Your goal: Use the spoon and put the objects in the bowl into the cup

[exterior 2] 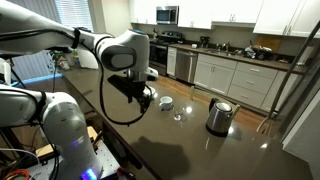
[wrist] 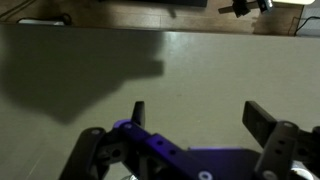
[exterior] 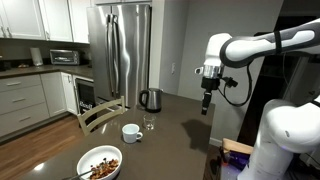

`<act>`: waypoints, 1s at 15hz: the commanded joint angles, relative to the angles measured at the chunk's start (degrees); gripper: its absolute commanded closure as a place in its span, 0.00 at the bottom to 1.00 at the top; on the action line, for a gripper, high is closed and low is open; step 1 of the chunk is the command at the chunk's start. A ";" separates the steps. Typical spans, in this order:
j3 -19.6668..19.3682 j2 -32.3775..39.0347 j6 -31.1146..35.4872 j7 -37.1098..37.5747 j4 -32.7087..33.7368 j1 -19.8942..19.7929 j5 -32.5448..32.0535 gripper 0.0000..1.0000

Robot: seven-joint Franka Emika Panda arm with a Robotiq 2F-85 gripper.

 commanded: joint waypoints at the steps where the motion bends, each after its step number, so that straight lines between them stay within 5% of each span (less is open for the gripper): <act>1: 0.44 0.09 -0.10 -0.30 0.08 -0.45 0.38 0.00; 6: 0.43 2.71 2.11 0.08 1.15 0.74 1.70 0.00; 15: 2.63 23.73 15.15 -1.88 12.08 9.92 9.96 0.00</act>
